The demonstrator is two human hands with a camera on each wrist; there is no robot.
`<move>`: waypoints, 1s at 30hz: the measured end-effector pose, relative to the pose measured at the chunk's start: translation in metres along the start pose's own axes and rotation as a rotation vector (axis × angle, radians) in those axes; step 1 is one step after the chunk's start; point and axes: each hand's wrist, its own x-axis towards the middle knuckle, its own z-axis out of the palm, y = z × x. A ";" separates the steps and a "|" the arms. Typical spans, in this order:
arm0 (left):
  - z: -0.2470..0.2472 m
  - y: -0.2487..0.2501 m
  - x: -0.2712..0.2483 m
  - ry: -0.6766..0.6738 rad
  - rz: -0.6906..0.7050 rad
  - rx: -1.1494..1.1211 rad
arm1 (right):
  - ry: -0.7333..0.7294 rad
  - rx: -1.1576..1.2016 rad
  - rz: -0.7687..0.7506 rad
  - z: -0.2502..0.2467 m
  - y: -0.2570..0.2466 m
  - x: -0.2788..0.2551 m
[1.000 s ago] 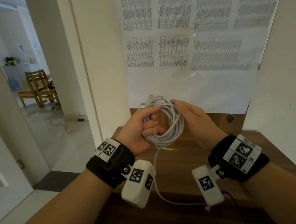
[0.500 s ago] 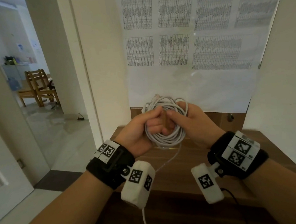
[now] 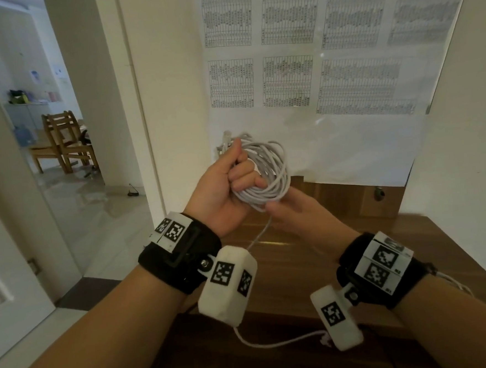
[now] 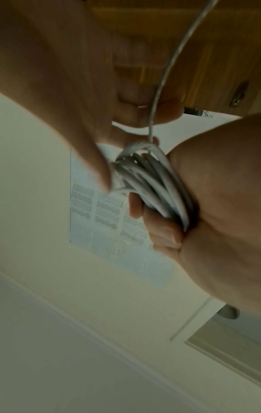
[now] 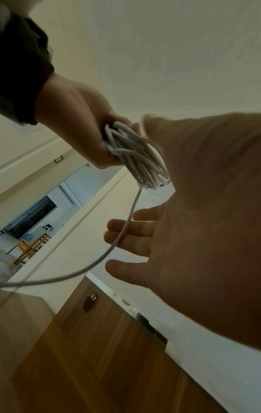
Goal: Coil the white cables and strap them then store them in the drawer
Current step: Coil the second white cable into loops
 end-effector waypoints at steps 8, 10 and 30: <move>0.004 -0.020 0.011 0.115 0.220 0.227 | 0.006 -0.228 -0.011 0.030 0.009 0.014; 0.000 -0.023 0.015 0.150 0.276 0.300 | -0.009 -0.242 0.063 0.040 0.009 0.011; -0.063 -0.017 0.002 0.204 0.033 1.319 | -0.167 -0.149 0.176 -0.010 -0.052 -0.015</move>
